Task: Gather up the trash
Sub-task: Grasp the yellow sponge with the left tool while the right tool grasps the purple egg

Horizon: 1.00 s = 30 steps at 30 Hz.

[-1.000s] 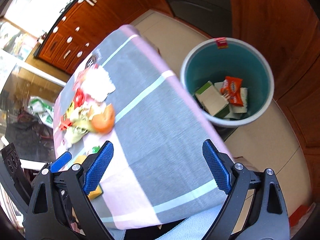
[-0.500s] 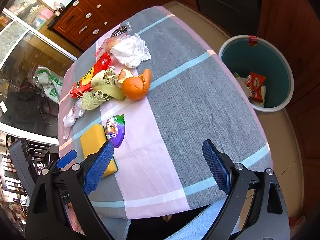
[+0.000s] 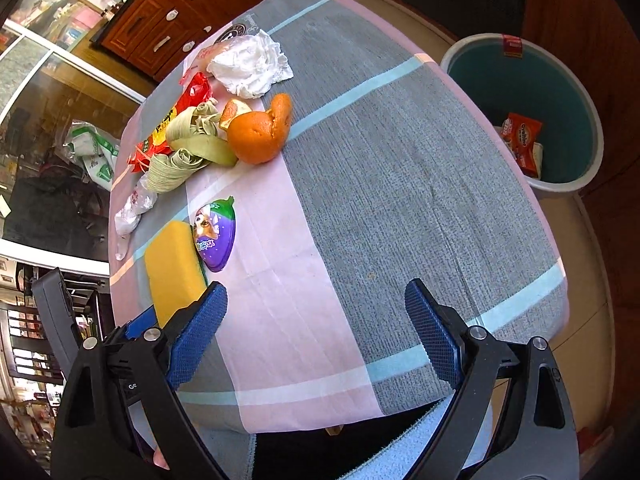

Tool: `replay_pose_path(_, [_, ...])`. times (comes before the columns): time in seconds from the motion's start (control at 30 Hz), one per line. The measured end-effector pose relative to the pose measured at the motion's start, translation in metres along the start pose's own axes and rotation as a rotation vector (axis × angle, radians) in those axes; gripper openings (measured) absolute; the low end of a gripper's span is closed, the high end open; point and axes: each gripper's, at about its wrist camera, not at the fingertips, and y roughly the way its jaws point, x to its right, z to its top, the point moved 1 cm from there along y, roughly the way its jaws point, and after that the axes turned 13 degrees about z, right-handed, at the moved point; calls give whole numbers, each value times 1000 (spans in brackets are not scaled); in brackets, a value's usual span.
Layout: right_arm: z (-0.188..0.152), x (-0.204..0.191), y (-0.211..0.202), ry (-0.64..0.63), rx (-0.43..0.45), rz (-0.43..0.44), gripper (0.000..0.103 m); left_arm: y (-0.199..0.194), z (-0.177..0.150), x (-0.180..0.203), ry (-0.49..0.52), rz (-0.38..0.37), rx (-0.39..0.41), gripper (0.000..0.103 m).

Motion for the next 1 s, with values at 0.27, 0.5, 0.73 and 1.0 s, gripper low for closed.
replay_pose_path(0.27, [4,-7,15,-10,-25,-25,86,-5,4,-8,8,-21,43,81])
replay_pose_path(0.5, [11,-40,37,-82,-34,-43,86,-21,11,-44,12,-15,106,79])
replay_pose_path(0.73, [15,-87,79,-193,-73,-67,86,-25,19,-85,3,-49,137,79])
replay_pose_path(1.0, [17,-108,118,-251,-111,-133,73,-26,24,-114,-10,-97,146,80])
